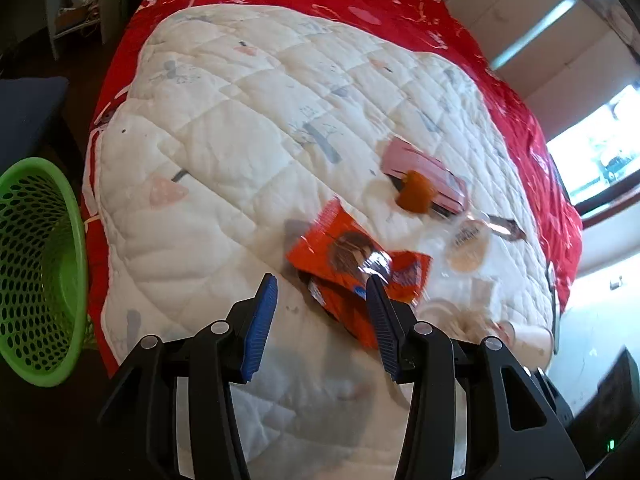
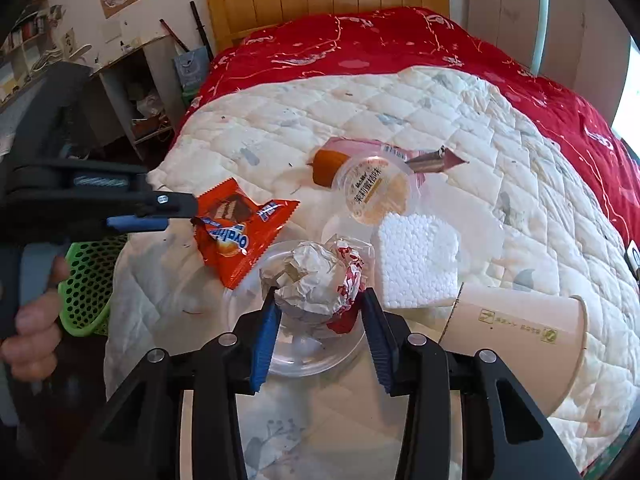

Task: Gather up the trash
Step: 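Grasp the orange wrapper with the left tool while the right tool grasps the foil ball, then drop the wrapper into the basket with the left tool while the right tool drops the foil ball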

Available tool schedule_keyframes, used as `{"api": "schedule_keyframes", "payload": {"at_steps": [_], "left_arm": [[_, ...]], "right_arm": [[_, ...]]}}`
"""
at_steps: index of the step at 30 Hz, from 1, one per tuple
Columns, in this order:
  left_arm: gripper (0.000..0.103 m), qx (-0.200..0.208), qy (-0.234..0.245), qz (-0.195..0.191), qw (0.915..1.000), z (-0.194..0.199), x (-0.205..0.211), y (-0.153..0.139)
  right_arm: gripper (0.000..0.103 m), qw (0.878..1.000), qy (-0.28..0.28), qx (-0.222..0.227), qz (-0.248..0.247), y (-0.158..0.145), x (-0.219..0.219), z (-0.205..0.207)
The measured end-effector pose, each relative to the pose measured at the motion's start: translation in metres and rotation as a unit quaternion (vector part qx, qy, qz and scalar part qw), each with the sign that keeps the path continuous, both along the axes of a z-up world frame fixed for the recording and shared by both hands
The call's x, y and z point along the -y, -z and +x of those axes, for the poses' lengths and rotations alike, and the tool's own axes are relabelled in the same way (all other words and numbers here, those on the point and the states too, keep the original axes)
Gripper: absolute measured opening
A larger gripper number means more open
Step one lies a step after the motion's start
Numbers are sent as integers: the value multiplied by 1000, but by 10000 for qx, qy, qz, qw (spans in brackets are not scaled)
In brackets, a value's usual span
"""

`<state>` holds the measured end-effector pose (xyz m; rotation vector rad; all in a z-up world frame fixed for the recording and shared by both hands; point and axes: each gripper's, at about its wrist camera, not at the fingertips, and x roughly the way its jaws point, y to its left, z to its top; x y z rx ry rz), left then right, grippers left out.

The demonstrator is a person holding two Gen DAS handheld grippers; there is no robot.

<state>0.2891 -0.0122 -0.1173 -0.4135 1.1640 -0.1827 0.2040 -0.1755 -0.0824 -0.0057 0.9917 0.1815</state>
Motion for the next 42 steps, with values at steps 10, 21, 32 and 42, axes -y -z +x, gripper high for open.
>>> {"api": "schedule_keyframes", "payload": {"at_steps": [10, 21, 32, 42], "left_arm": [[45, -227, -112, -301, 9992, 26, -1, 25], [1, 279, 43, -484, 9984, 11, -4, 11], [1, 954, -423, -57, 9945, -43, -78, -39], [1, 1122, -1173, 920, 9824, -78, -178, -59]], "right_arm": [[40, 9999, -55, 111, 107, -18, 8, -12], [40, 9999, -50, 99, 96, -22, 3, -23], [40, 9985, -430, 138, 297, -36, -42, -27], [40, 9937, -1010, 114, 470, -44, -114, -23]]}}
